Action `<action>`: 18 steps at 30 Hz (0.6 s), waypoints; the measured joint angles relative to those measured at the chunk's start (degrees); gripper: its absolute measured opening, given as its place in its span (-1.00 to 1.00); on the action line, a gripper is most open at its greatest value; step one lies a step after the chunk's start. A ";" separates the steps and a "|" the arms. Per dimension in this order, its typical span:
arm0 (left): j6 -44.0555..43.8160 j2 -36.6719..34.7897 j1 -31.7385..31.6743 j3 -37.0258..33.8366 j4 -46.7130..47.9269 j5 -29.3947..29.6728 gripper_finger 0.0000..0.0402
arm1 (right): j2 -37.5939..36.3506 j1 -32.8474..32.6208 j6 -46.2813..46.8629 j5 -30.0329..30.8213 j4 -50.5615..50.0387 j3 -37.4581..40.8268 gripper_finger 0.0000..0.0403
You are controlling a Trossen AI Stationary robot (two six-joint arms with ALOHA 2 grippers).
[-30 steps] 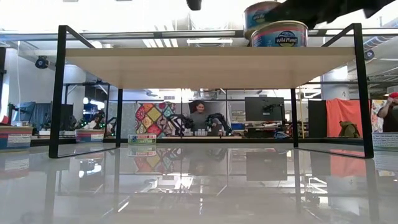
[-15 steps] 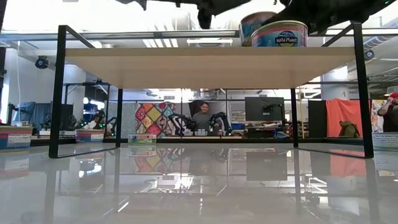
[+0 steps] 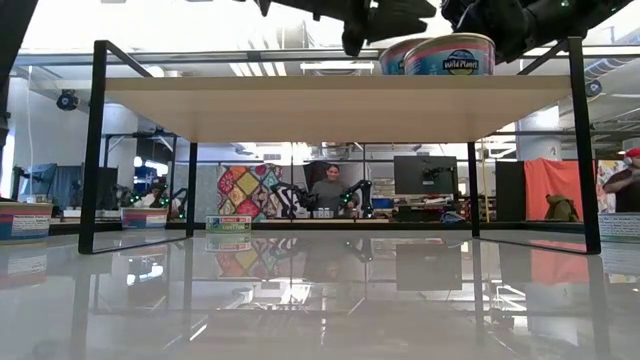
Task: Stack canned seafood by type on shelf
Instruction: Stack the blue and pink tuna can on top of the other blue and pink tuna can on the shelf
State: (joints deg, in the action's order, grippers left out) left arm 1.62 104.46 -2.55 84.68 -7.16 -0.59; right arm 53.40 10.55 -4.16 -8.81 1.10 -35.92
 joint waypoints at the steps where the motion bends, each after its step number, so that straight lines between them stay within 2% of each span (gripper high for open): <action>1: -0.20 0.28 -0.20 0.00 -0.02 -0.01 -0.33 | 0.04 0.00 0.00 0.00 -0.13 0.00 0.86; 9: -1.10 2.04 -0.71 -0.04 -0.37 -0.02 -0.33 | 0.98 0.00 -0.91 1.16 -1.03 -0.01 0.86; 18: -2.94 2.09 -2.06 -0.74 2.20 0.13 -0.33 | 1.06 0.00 -0.36 1.35 -1.52 -0.02 0.96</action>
State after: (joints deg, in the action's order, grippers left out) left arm -1.33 106.55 -4.61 83.95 -4.96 -0.46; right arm 54.46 10.55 -4.52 -7.46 -0.42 -35.94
